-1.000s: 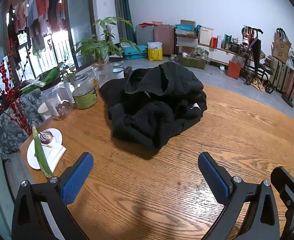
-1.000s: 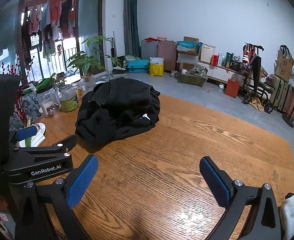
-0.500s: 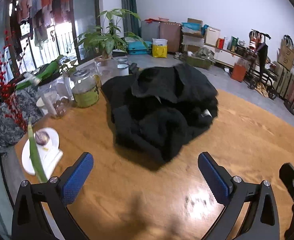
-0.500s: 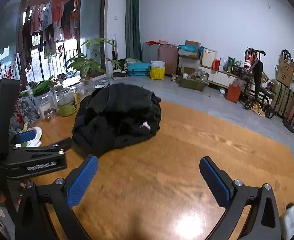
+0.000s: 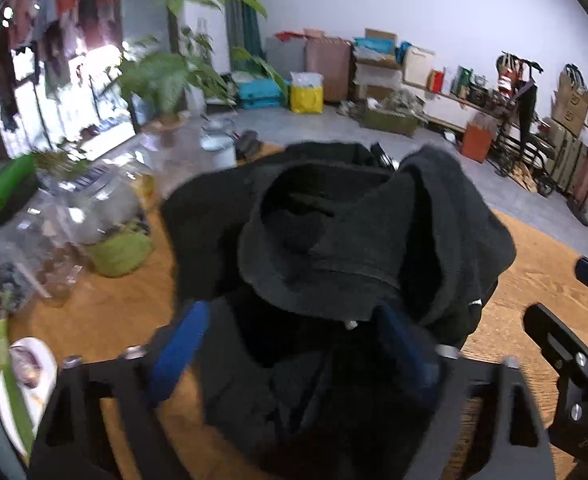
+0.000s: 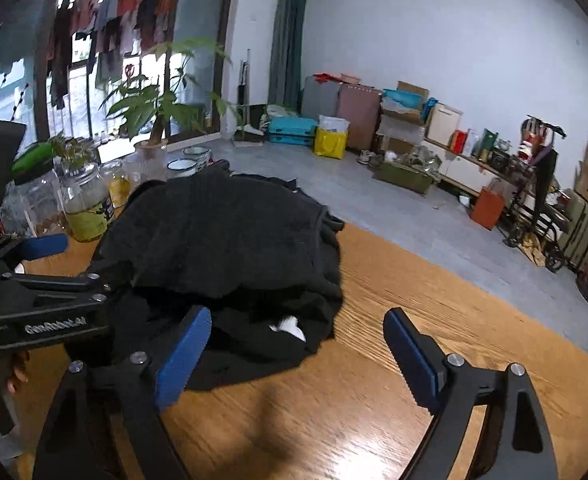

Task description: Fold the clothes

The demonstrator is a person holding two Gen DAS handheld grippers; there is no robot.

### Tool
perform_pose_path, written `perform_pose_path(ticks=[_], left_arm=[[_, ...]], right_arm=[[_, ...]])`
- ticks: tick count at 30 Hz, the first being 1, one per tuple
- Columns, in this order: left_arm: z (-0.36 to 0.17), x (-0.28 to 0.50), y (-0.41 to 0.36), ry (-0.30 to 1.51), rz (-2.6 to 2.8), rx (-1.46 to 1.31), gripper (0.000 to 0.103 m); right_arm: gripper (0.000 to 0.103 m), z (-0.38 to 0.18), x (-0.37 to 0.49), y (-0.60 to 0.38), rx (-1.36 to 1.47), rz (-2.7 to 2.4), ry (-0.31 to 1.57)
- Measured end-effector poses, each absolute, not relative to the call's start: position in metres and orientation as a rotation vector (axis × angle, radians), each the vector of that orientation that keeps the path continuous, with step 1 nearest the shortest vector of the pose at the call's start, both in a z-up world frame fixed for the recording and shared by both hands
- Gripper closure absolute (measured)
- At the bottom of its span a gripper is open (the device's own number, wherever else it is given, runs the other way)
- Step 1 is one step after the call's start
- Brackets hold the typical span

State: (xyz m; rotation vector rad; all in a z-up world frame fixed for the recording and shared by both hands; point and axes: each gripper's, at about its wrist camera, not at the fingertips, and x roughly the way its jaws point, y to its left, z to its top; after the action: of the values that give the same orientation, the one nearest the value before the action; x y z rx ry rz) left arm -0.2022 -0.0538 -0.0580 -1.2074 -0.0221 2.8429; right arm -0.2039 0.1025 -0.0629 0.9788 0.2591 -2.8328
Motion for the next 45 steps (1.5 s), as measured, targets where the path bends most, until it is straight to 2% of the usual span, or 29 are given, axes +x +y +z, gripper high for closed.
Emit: perform_pose_path(ticks=[4, 6, 9, 11, 14, 15, 16, 18, 20, 31, 39, 41, 43, 44, 45], left_arm=[[-0.07, -0.21, -0.061, -0.186, 2.736, -1.244, 0.063], [-0.072, -0.211, -0.063, -0.233, 2.7, -1.241, 0.08], [-0.071, -0.211, -0.061, -0.232, 2.698, -1.223, 0.095], [-0.067, -0.208, -0.059, -0.226, 2.709, -1.188, 0.1], [-0.06, -0.203, -0.061, -0.224, 2.701, -1.146, 0.101], [-0.058, -0.202, -0.062, -0.234, 2.689, -1.136, 0.101], [-0.056, -0.2, -0.064, -0.246, 2.681, -1.127, 0.101], [-0.051, -0.199, -0.066, -0.25, 2.684, -1.109, 0.101], [-0.047, -0.196, -0.069, -0.269, 2.681, -1.088, 0.101], [-0.044, -0.179, -0.08, -0.291, 2.647, -1.084, 0.102], [-0.035, -0.167, -0.09, -0.333, 2.658, -1.028, 0.102], [-0.033, -0.17, -0.096, -0.387, 2.658, -1.032, 0.099], [-0.032, -0.174, -0.1, -0.416, 2.677, -1.07, 0.077], [-0.032, -0.177, -0.103, -0.43, 2.69, -1.097, 0.044], [-0.032, -0.18, -0.107, -0.453, 2.703, -1.115, 0.025]], right_arm=[[0.022, -0.073, -0.216, 0.089, 0.978, -2.773, 0.238], [0.028, -0.077, -0.222, 0.08, 0.966, -2.739, 0.226], [0.036, -0.082, -0.229, 0.07, 0.963, -2.716, 0.217], [0.041, -0.084, -0.231, 0.064, 0.959, -2.714, 0.217], [0.056, -0.087, -0.233, 0.062, 0.957, -2.697, 0.172], [0.067, -0.087, -0.234, 0.062, 0.957, -2.695, 0.155], [0.072, -0.087, -0.234, 0.063, 0.954, -2.697, 0.139], [0.09, -0.086, -0.232, 0.065, 0.938, -2.704, 0.125], [0.096, -0.084, -0.229, 0.068, 0.927, -2.697, 0.114], [0.1, -0.073, -0.206, 0.089, 0.886, -2.691, 0.054], [0.1, -0.068, -0.189, 0.102, 0.89, -2.733, 0.096], [0.1, -0.069, -0.187, 0.103, 0.898, -2.74, 0.111], [0.1, -0.071, -0.187, 0.103, 0.903, -2.747, 0.116], [0.1, -0.072, -0.187, 0.104, 0.901, -2.75, 0.114], [0.1, -0.073, -0.186, 0.104, 0.899, -2.753, 0.112]])
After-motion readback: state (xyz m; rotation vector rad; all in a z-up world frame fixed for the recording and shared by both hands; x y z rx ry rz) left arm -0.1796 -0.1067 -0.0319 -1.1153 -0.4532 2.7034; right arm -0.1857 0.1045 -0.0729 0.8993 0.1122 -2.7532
